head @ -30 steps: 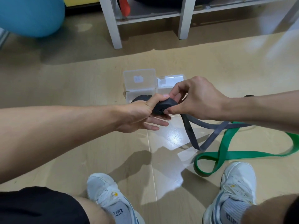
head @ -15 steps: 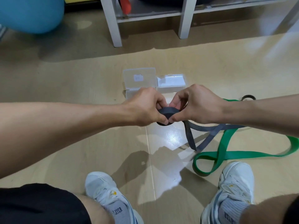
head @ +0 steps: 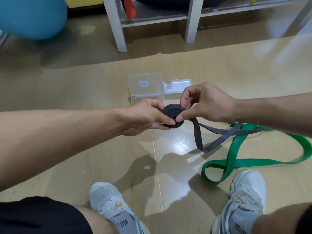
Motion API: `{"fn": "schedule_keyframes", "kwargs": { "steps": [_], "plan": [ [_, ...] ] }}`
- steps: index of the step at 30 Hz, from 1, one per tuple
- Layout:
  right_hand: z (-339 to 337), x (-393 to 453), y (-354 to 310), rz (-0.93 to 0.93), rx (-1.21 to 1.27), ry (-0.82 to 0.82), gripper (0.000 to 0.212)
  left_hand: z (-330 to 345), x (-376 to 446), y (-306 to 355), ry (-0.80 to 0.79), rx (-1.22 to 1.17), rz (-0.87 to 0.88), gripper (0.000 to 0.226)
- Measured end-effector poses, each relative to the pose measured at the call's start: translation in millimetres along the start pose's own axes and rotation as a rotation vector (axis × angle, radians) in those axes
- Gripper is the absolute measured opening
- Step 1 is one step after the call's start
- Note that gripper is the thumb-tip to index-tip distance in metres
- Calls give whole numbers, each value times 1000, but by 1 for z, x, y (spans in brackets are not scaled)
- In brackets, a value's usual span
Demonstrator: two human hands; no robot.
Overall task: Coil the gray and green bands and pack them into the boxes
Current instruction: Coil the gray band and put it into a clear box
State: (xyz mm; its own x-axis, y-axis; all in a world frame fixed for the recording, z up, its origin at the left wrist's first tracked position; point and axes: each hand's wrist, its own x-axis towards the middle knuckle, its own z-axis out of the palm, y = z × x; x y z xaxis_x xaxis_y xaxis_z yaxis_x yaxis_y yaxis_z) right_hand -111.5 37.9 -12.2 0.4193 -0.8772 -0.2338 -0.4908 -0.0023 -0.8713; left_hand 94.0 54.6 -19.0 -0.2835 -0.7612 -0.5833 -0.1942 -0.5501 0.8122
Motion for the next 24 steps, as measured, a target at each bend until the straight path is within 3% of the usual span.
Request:
{"fn": "schedule_keyframes", "kwargs": {
  "steps": [4, 9, 17, 24],
  "plan": [
    [1, -3, 1, 41, 5, -45, 34, 0, -3, 6, -108, 27, -43, 25],
    [4, -7, 4, 77, 5, -67, 36, -3, -6, 13, -131, 295, 10, 12],
    [-6, 2, 11, 128, 230, 10, 41, -4, 0, 15, -61, 29, 40, 12],
    [-6, 0, 10, 143, 122, -35, 39, -4, -2, 11, -98, -38, -30, 16]
  ]
}}
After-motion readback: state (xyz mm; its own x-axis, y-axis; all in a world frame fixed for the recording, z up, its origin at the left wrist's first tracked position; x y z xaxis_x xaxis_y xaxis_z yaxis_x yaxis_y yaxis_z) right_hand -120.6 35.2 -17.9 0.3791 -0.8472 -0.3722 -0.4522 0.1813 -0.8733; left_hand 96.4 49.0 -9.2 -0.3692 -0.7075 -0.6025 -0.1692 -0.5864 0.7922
